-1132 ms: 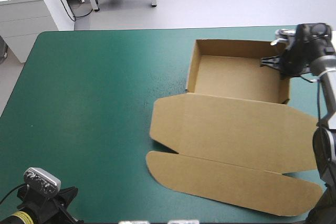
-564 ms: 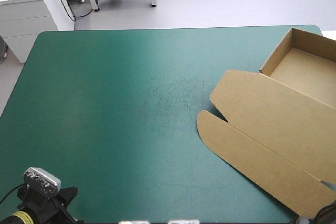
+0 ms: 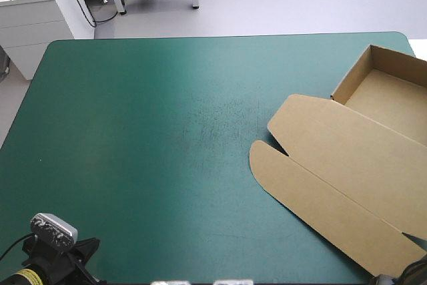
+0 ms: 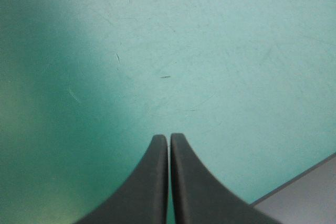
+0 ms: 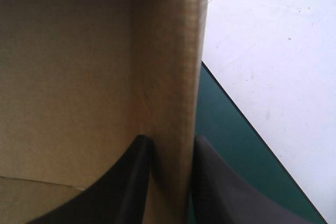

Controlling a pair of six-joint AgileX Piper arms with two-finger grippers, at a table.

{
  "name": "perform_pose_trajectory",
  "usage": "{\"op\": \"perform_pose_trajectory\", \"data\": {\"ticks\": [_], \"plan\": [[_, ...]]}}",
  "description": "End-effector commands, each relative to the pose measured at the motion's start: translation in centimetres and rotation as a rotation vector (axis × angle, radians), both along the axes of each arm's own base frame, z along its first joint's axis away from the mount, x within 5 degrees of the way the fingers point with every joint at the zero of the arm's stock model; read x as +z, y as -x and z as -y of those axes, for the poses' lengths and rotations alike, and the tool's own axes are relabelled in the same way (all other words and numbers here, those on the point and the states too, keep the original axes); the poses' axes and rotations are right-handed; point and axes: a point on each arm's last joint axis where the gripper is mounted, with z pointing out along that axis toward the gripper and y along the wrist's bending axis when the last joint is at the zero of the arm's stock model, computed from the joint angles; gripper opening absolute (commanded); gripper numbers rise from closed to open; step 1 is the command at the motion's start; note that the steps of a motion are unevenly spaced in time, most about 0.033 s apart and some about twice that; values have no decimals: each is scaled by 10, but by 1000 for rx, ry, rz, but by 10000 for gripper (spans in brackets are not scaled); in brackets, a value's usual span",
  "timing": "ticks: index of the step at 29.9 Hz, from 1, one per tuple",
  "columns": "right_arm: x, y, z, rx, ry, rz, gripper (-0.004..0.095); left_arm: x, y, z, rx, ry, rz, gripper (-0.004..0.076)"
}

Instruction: Fold the box

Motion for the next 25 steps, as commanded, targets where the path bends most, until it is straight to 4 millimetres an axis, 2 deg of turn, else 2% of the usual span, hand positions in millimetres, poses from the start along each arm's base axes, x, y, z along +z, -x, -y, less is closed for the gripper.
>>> {"op": "perform_pose_trajectory", "data": {"ticks": [1,10,17,19,23,25], "plan": [[28,10,-6,4,41,62,255,11,-3,3,-2,41,57,-8],[32,11,-9,14,26,85,256,11,-3,3,-2,41,57,-8],[42,29,-26,128,39,91,250,11,-3,3,-2,41,57,-8],[44,35,-34,131,20,106,202,11,-3,3,-2,41,57,-8],[58,56,-60,214,-21,188,-19,11,-3,3,-2,41,57,-8],[69,68,-72,230,-20,231,-7,11,-3,3,-2,41,57,-8]]}}
